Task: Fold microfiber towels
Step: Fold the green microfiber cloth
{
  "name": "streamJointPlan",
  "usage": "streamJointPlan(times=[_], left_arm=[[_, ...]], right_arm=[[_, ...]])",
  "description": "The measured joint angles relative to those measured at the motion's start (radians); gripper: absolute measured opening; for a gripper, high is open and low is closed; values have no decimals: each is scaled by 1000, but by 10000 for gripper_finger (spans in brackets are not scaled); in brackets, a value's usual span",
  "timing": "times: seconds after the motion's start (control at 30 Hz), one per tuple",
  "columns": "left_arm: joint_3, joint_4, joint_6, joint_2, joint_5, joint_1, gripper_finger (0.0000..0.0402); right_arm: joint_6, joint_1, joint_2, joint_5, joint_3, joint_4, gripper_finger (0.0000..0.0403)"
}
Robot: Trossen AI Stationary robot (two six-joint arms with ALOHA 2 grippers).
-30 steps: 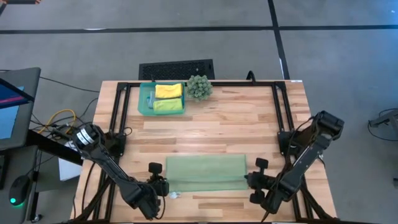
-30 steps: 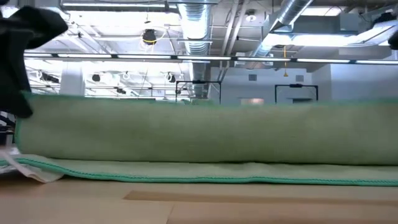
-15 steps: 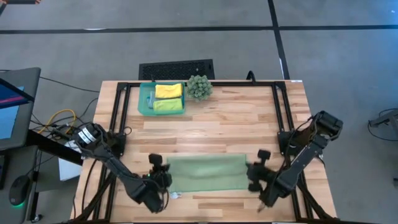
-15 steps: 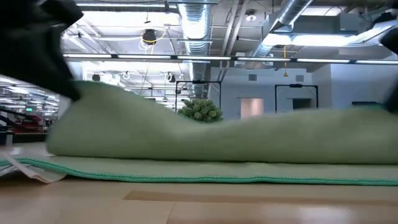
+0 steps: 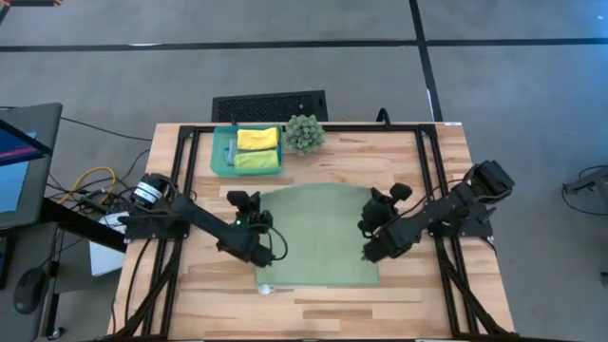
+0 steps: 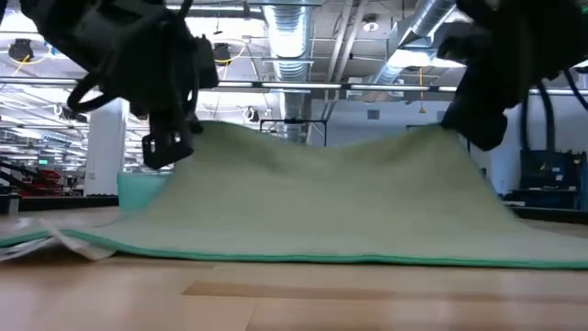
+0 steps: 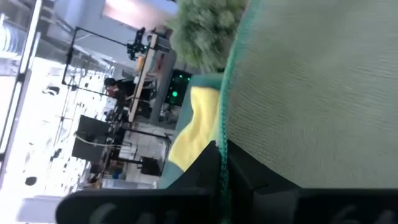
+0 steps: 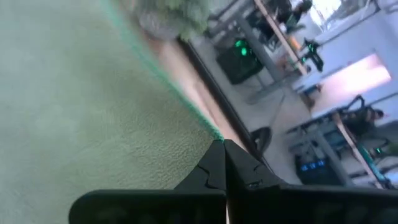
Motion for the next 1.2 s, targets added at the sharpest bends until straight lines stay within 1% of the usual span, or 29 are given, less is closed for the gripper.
streamJointPlan(times=[0.1, 0.2, 0.27, 0.4, 0.47, 0.57, 0.67, 0.77, 0.9, 1.0, 1.07, 1.2], left_arm=[[-4, 2, 13, 0, 23, -41, 0], [-4, 32, 15, 0, 58, -133, 0], [-4, 76, 20, 0, 116, -203, 0], [-4, 191, 46, 0, 286, -327, 0], [-4, 249, 37, 0, 346, -373, 0], [-4, 361, 28, 0, 401, -421, 0], [-4, 449, 55, 0, 438, -451, 0], [-4, 489, 59, 0, 461, -458, 0], [-4, 493, 52, 0, 536, -458, 0], [-4, 529, 44, 0, 554, -461, 0], [-4, 577, 66, 0, 563, -467, 0], [-4, 634, 103, 0, 604, -474, 0]], right_arm=[[-54, -6, 0, -41, -12, 56, 7], [-96, 48, 0, -104, -17, 110, 8], [-101, 97, 0, -173, -17, 152, 8], [-103, 215, 0, -321, -17, 227, 8], [-102, 273, 0, -375, -17, 266, 8], [-101, 348, 0, -422, -17, 335, 8], [-102, 403, 0, -456, -17, 408, 8], [-101, 428, 13, -466, -17, 443, 8], [-101, 437, 42, -499, -17, 462, 8], [-108, 439, 66, -574, -17, 490, 8], [-118, 447, 77, -611, -17, 505, 8], [-111, 468, 92, -618, -17, 542, 8]])
